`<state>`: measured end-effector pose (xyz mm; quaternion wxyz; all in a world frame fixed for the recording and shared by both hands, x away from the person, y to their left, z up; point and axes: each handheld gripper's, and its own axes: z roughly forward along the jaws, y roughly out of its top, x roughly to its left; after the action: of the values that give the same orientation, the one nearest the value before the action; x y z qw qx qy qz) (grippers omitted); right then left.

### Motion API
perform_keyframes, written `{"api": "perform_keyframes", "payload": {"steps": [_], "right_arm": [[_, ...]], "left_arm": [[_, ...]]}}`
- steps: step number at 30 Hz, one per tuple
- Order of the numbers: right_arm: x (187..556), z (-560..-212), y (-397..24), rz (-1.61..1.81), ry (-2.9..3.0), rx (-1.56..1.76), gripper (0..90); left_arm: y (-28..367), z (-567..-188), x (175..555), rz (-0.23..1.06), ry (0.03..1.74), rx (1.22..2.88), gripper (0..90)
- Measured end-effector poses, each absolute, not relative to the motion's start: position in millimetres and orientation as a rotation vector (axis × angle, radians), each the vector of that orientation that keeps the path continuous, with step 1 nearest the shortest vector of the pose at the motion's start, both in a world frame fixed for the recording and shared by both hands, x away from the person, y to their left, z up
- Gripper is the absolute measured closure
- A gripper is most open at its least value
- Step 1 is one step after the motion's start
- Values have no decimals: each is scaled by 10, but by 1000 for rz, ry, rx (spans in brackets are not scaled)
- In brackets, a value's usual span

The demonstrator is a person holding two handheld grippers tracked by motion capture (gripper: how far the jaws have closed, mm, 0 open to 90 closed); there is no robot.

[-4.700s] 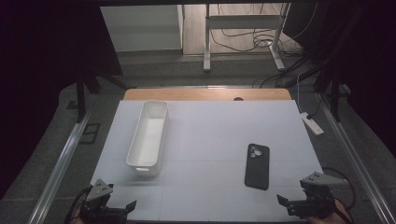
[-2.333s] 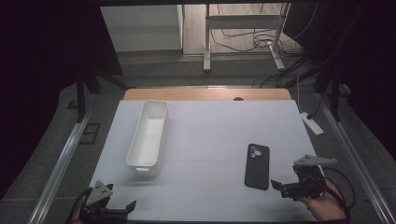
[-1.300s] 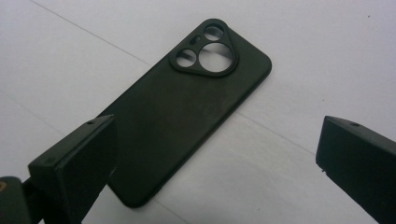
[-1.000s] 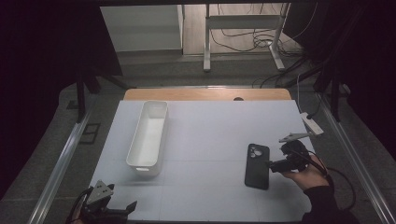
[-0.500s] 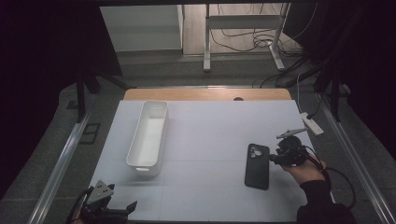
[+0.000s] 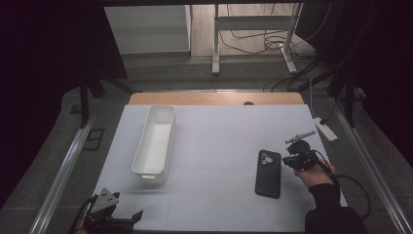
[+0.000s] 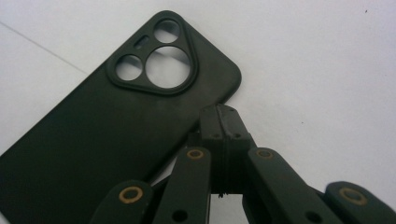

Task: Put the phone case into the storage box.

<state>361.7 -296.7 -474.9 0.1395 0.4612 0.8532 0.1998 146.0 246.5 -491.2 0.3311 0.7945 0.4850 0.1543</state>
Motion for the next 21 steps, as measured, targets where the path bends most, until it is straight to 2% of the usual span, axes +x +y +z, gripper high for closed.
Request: {"api": "perform_keyframes", "payload": {"steps": [10, 21], "right_arm": [[3683, -4937, -3003, 556, 2468, 1391, 899], [3725, -4965, -2898, 561, 2470, 1347, 899]], "left_arm": [[2455, -4913, 1463, 404, 1264, 2088, 26], [2449, -4916, 1469, 402, 1268, 2095, 27]]}}
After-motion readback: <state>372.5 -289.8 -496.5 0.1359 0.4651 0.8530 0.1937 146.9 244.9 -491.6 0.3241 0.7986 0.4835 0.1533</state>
